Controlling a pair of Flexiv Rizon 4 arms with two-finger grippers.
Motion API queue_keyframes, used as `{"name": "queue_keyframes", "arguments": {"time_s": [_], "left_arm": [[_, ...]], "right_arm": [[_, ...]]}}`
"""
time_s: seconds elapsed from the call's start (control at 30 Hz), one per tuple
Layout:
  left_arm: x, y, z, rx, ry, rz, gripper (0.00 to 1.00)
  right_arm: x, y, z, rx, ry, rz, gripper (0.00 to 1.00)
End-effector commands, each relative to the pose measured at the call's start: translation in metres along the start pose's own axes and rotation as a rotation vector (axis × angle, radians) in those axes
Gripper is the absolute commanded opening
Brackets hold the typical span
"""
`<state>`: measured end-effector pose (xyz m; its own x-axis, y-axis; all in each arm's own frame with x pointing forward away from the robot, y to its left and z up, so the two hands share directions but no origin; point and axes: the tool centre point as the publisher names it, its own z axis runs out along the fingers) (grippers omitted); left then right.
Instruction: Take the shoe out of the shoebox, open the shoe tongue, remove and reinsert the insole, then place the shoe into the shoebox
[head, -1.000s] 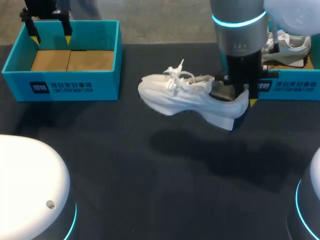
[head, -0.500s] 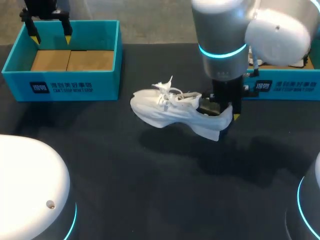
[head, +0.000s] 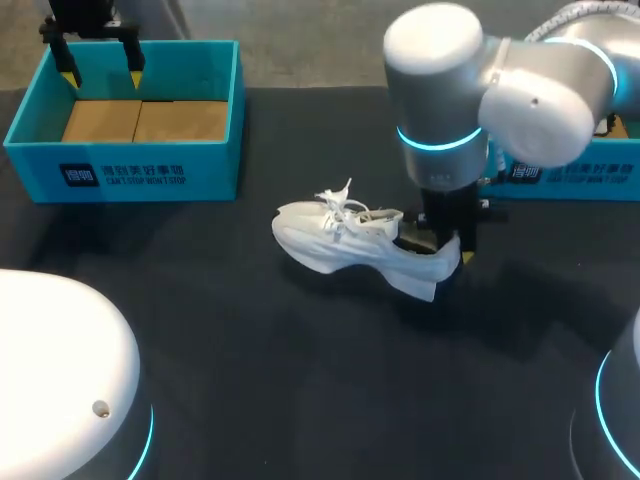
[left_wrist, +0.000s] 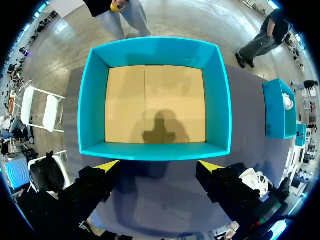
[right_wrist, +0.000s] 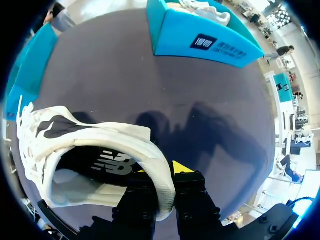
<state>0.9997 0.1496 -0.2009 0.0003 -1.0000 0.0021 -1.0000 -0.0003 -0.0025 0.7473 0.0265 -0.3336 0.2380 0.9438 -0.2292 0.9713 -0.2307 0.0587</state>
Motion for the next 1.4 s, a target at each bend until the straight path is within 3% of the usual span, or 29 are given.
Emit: {"name": "queue_keyframes", "arguments": {"time_s": [0.03, 0.33, 0.67, 0.83, 0.93, 1.0, 1.03, 1.4], "left_arm": [[0.0, 0.0, 0.0, -0.001, -0.001, 0.0, 1.0], [0.0, 0.0, 0.0, -0.001, -0.001, 0.0, 1.0], [0.0, 0.0, 0.0, -0.001, -0.001, 0.0, 1.0], [0.0, 0.0, 0.0, -0.001, -0.001, 0.0, 1.0], [0.0, 0.0, 0.0, -0.001, -0.001, 0.0, 1.0], [0.0, 0.0, 0.0, -0.001, -0.001, 0.0, 1.0], [0.0, 0.0, 0.0, -0.001, -0.001, 0.0, 1.0], [0.0, 0.0, 0.0, -0.001, -0.001, 0.0, 1.0]], "right_arm": [[0.012, 0.002, 0.017, 0.002, -0.007, -0.003, 0.0], [0.02, 0.002, 0.037, 0.021, -0.047, 0.05, 0.0], [0.019, 0.002, 0.04, 0.028, -0.055, 0.071, 0.0], [0.018, 0.001, 0.037, 0.028, -0.054, 0.072, 0.33], [0.016, 0.0, 0.032, 0.028, -0.053, 0.074, 0.44], [0.014, -0.001, 0.027, 0.025, -0.05, 0.077, 0.74], [0.013, -0.002, 0.022, 0.018, -0.046, 0.079, 1.0], [0.004, -0.009, -0.025, -0.05, 0.038, 0.017, 1.0]]}}
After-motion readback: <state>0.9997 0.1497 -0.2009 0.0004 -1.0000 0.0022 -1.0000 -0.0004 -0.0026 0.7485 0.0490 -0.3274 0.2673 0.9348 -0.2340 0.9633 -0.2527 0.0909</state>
